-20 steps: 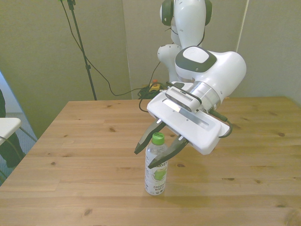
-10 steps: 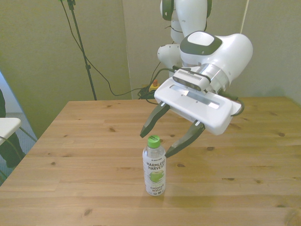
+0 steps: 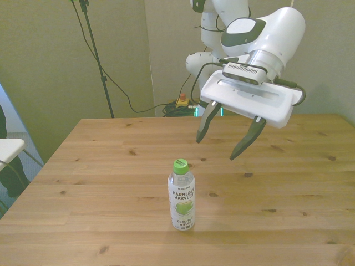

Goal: Stand the water bottle

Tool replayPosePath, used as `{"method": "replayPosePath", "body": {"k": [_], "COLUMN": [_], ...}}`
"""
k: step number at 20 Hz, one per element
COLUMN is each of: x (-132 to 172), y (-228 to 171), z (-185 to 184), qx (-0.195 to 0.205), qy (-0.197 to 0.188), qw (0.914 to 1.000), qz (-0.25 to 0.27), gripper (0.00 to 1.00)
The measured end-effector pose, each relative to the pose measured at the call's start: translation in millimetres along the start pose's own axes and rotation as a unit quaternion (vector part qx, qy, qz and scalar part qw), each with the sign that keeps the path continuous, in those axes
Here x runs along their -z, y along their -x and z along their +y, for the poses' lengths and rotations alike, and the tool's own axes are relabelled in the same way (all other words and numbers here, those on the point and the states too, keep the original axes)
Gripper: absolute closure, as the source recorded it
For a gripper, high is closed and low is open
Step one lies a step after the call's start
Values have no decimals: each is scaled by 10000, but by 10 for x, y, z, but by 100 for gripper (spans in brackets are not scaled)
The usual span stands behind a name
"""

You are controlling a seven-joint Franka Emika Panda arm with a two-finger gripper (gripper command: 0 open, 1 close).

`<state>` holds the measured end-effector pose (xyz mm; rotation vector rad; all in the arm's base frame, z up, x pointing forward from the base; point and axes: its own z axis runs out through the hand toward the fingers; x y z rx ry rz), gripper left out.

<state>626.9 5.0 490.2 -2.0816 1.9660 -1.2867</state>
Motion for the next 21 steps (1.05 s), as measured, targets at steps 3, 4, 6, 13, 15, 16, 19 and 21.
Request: {"method": "replayPosePath", "body": {"k": [3, 4, 6, 13, 15, 16, 19, 21], "x": [219, 263, 329, 566, 605, 627, 698, 736], "y": [4, -3, 4, 124, 196, 240, 362, 429], "z": [247, 330, 485, 814, 888, 918, 971, 980], "qx": [459, 606, 919, 2151, 2459, 2608, 3052, 3271], "qy": [224, 303, 467, 1006, 1145, 1200, 1266, 1218], "qw": [9977, 9960, 9906, 9545, 9404, 9324, 9073, 8950], "qz": [-446, -590, -895, -1806, -2051, -2198, -2599, -2778], "gripper": [0, 0, 0, 0, 0, 0, 0, 0]}}
